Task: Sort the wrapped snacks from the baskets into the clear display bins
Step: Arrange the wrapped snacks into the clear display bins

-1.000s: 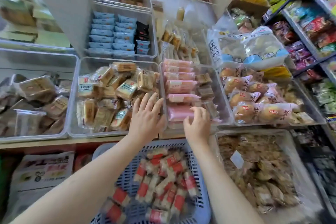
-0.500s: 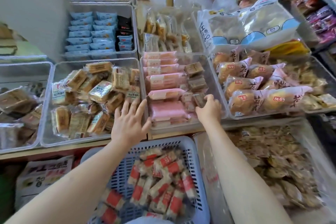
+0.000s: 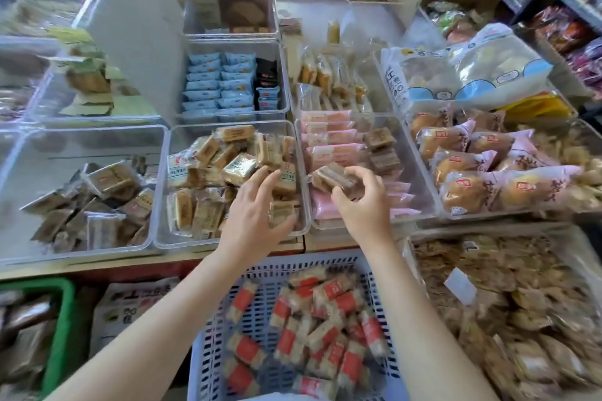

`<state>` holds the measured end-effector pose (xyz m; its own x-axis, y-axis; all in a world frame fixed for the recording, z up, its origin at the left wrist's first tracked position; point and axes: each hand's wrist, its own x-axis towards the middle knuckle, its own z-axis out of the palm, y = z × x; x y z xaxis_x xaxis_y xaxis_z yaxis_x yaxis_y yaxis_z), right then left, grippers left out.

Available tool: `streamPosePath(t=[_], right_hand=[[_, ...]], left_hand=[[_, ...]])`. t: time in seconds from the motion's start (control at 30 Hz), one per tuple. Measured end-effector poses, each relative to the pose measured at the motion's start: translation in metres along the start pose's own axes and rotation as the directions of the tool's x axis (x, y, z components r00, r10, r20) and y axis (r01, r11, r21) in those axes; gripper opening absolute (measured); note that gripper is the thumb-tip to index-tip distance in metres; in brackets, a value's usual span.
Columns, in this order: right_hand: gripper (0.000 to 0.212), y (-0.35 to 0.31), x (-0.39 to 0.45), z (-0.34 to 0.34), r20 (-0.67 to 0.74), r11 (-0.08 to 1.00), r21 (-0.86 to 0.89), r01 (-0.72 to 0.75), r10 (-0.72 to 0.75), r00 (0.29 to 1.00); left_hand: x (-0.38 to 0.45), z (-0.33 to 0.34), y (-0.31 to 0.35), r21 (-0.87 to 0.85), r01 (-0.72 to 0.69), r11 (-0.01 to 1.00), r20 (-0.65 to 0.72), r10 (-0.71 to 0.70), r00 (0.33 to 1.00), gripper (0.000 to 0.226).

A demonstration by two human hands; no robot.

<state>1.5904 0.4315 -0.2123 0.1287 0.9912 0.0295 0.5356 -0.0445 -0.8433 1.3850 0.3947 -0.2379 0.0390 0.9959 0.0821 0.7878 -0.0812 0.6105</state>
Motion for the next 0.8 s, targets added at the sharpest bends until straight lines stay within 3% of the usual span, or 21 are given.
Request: streamPosePath(t=[0.07, 0.17, 0.27, 0.33, 0.4, 0.47, 0.57, 0.67, 0.73, 0.8], right_hand=[[0.047, -0.029, -0.015, 0.022, 0.237, 0.999, 0.036, 0.030, -0.037, 0.971], [0.058, -0.068, -0.035, 0.058, 0.533, 0.997, 0.070, -0.028, -0.013, 0.846], [0.060, -0.093, -0.049, 0.095, 0.673, 0.997, 0.074, -0.033, -0.026, 0.739], [0.058, -0.106, -0.056, 0.120, 0.730, 0.996, 0.087, -0.026, -0.046, 0.682], [0.047, -0.116, -0.062, 0.147, 0.725, 0.983, 0.168, -0.076, -0.071, 0.685], [0.044, -0.116, -0.063, 0.175, 0.641, 0.981, 0.187, -0.048, -0.085, 0.763], [0.052, -0.089, -0.060, 0.215, 0.479, 0.971, -0.147, 0.187, -0.095, 0.873], [0.060, -0.062, -0.067, 0.240, 0.516, 0.754, -0.524, 0.396, -0.089, 0.852], [0.061, -0.054, -0.071, 0.247, 0.523, 0.636, -0.629, 0.447, -0.080, 0.849], [0.061, -0.054, -0.071, 0.249, 0.512, 0.618, -0.652, 0.440, -0.069, 0.856]], left_hand=[[-0.006, -0.028, -0.012, 0.034, -0.063, 0.997, 0.046, 0.061, 0.997, 0.085], [-0.018, -0.068, -0.036, 0.182, -0.080, 0.980, 0.217, 0.039, 0.975, 0.094], [-0.039, -0.103, -0.064, 0.167, 0.038, 0.985, 0.315, -0.090, 0.945, 0.082], [-0.052, -0.119, -0.083, 0.145, 0.110, 0.983, 0.302, -0.150, 0.941, 0.072], [-0.064, -0.130, -0.106, 0.152, 0.170, 0.974, 0.251, -0.205, 0.946, 0.069], [-0.074, -0.137, -0.131, 0.173, 0.239, 0.956, 0.148, -0.265, 0.953, 0.069], [-0.087, -0.149, -0.171, 0.172, 0.347, 0.922, 0.003, -0.353, 0.936, 0.063], [-0.089, -0.159, -0.208, 0.092, 0.365, 0.926, -0.134, -0.352, 0.926, 0.053], [-0.083, -0.165, -0.232, 0.063, 0.358, 0.932, -0.214, -0.338, 0.917, 0.050], [-0.073, -0.170, -0.251, 0.070, 0.356, 0.932, -0.253, -0.329, 0.910, 0.044]])
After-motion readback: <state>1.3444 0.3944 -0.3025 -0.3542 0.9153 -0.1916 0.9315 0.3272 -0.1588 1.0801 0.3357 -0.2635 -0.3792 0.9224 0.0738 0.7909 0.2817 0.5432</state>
